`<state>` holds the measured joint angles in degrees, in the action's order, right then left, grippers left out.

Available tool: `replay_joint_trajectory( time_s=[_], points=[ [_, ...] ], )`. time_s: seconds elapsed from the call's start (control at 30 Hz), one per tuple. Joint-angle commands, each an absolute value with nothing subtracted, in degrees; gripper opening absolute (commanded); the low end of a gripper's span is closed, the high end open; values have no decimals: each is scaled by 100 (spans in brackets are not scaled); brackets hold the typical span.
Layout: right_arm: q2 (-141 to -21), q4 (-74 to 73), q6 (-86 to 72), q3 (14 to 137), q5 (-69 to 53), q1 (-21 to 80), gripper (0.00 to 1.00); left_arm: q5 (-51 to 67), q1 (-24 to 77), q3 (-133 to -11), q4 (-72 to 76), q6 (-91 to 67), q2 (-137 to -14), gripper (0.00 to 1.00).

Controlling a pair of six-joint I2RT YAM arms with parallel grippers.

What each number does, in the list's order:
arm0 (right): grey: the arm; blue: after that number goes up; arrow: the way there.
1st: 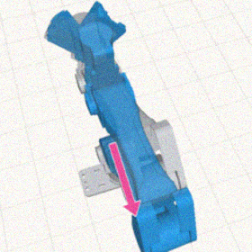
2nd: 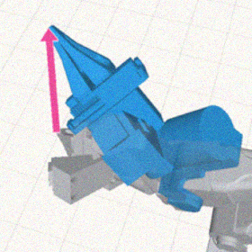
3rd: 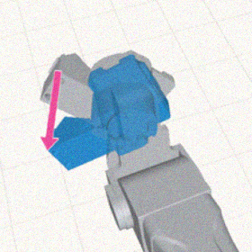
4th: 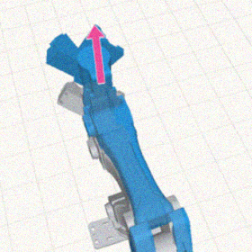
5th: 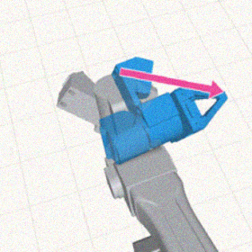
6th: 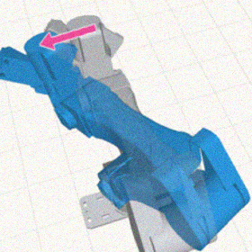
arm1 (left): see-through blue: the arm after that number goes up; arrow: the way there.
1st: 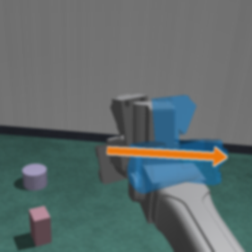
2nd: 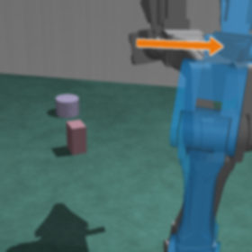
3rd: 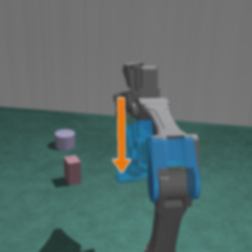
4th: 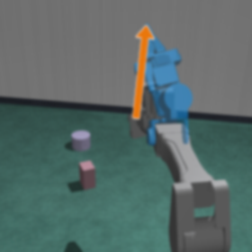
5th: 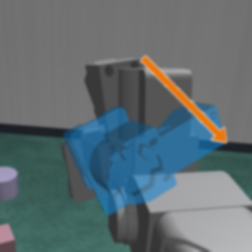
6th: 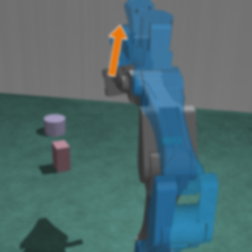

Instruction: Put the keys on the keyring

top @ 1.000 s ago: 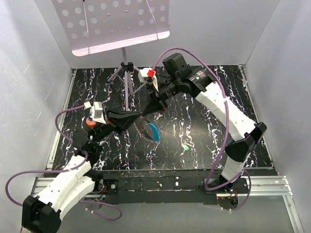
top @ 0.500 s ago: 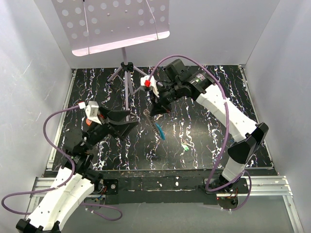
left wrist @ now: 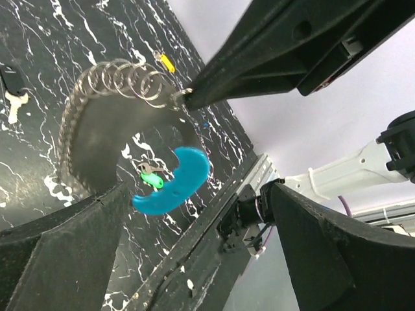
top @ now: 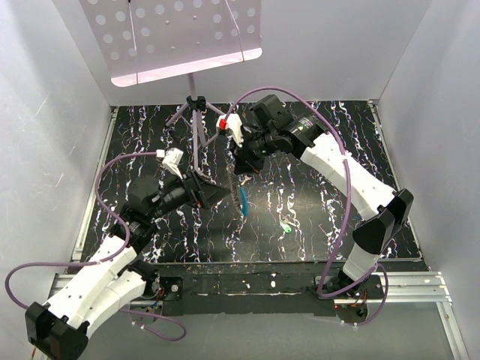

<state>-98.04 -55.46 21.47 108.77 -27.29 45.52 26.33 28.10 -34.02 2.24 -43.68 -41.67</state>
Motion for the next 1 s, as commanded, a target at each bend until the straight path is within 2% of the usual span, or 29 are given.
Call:
replay_joint_trajectory(
  time_s=[0.0, 0.3, 0.43, 0.7, 0.9, 0.97],
  points=[
    [-9870, -5159, 1530, 10951, -2373, 4588, 1, 1882, 3330, -4007, -710, -4035, -4332, 91],
    [-10099, -5080, 923, 11022, -2338, 4597, 1, 213, 4315, -4587, -1458, -3569, -5167, 90],
    [-10134, -5054, 835, 11039, -2329, 4597, 1, -255, 4465, -4790, -1600, -3481, -5563, 77],
    [-10160, -5001, 729, 11013, -2320, 4588, 1, -536, 4509, -5018, -1687, -3340, -6090, 59],
    [-10213, -4931, 571, 11013, -2232, 4588, 1, -677, 4544, -5036, -1960, -3252, -6214, 51],
    [-10213, -4913, 536, 10995, -2250, 4588, 1, -738, 4535, -4949, -1977, -3217, -6170, 44]
  ],
)
